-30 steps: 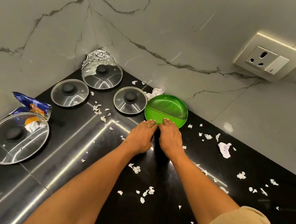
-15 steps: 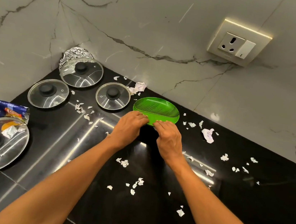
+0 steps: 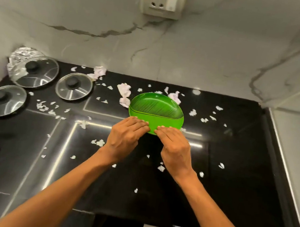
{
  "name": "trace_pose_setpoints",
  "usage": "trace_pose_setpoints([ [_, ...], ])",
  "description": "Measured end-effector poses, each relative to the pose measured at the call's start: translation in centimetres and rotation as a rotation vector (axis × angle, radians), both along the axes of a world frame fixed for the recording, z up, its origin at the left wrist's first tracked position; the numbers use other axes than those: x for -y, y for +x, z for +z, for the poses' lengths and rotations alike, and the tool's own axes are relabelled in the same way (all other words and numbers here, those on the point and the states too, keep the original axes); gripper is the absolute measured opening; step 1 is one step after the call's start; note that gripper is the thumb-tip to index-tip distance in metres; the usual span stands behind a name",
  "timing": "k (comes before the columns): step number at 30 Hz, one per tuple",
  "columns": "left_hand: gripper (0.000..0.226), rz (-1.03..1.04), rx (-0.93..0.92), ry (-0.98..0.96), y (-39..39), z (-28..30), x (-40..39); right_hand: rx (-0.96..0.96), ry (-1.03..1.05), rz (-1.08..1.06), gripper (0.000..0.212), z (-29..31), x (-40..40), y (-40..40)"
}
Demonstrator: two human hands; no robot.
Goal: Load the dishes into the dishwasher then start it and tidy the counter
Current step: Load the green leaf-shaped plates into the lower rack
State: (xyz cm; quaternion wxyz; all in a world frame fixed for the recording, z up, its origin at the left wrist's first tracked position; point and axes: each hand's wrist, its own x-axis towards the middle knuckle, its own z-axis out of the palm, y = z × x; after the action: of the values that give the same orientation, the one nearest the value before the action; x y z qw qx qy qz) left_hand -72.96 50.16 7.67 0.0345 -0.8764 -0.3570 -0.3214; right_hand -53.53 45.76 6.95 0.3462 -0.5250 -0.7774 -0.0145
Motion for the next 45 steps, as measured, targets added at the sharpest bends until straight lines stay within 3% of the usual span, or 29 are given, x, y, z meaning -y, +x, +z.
trace_pose_setpoints([
  [8, 0.033, -0.307, -0.083, -0.007, 8.8, 0.9, 9.3, -0.008, -0.008, -0.269, 0.029, 0.1, 15.0, 7.5],
  [14, 0.043, -0.539, -0.090, -0.015, 16.0, 0.9, 16.5, -0.041, -0.005, -0.489, 0.039, 0.1, 26.3, 11.7],
  [17, 0.037, -0.651, -0.077, 0.001, 19.6, 0.7, 20.2, -0.039, -0.049, -0.583, 0.043, 0.3, 31.8, 13.6],
  [20, 0.030, -0.743, -0.059, -0.008, 22.8, 0.5, 23.9, -0.028, -0.033, -0.690, 0.033, 0.1, 36.7, 15.2],
  [24, 0.043, -0.864, -0.021, -0.035, 26.9, 0.1, 29.6, -0.005, -0.015, -0.797, 0.028, -0.3, 43.3, 17.6],
  [29, 0.033, -0.934, -0.026, -0.094, 30.6, -1.5, 35.5, 0.014, -0.072, -0.885, 0.036, -1.0, 49.9, 19.9],
  [37, 0.041, -0.998, -0.106, -0.216, 37.9, -4.5, 42.3, -0.004, -0.112, -1.017, 0.030, -4.3, 57.1, 25.4],
  [45, 0.041, -0.876, -0.136, -0.371, 46.5, -8.2, 49.6, -0.080, -0.322, -1.004, 0.040, -6.8, 62.9, 34.6],
])
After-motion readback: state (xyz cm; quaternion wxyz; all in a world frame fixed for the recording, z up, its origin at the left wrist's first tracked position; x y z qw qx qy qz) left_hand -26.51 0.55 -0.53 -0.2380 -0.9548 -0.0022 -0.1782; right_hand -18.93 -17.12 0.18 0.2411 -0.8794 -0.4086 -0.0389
